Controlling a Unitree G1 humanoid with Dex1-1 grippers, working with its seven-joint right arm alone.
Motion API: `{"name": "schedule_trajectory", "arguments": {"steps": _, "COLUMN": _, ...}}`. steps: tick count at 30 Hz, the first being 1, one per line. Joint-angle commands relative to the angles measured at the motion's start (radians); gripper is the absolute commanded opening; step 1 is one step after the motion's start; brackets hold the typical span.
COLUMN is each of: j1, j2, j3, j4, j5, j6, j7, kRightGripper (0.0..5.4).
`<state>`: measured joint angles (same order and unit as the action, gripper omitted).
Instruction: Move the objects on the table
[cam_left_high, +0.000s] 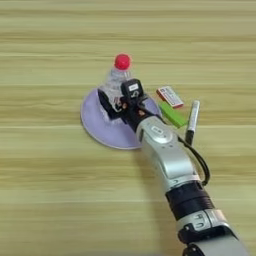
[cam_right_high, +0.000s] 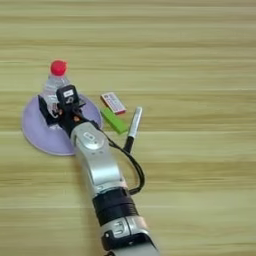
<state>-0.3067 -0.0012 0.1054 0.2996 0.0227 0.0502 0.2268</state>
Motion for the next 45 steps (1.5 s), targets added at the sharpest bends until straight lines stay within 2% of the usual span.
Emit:
{"name": "schedule_trajectory", "arguments": {"steps": 1, "j1": -0.05, "j2": 0.001, "j3": 0.002, "j4": -0.064, "j5": -0.002, "j6": -0.018, "j7": 0.0, "kRightGripper": 4.51}}
{"name": "schedule_trajectory", "arguments": {"steps": 9, "j1": -0.032, "j2": 0.0, "j3": 0.007, "j4": -0.128, "j5": 0.001, "j6": 0.004, "j7": 0.001, "kRightGripper": 5.38}}
{"name": "schedule_trajectory", "arguments": {"steps": 20, "j1": 0.004, "j2": -0.002, "j3": 0.019, "j4": -0.209, "j5": -0.004, "j6": 0.033, "j7": 0.001, "kRightGripper": 5.38}}
{"name": "schedule_trajectory", "arguments": {"steps": 31, "j1": 0.095, "j2": -0.009, "j3": 0.04, "j4": -0.347, "j5": 0.005, "j6": 0.092, "j7": 0.016, "kRightGripper": 5.38}}
{"name": "schedule_trajectory", "arguments": {"steps": 40, "j1": 0.185, "j2": -0.032, "j3": 0.017, "j4": -0.437, "j5": 0.015, "j6": 0.126, "j7": 0.015, "kRightGripper": 5.38}}
{"name": "schedule_trajectory", "arguments": {"steps": 45, "j1": 0.269, "j2": -0.044, "j3": 0.032, "j4": -0.529, "j5": 0.011, "j6": 0.14, "j7": 0.018, "kRightGripper": 5.38}}
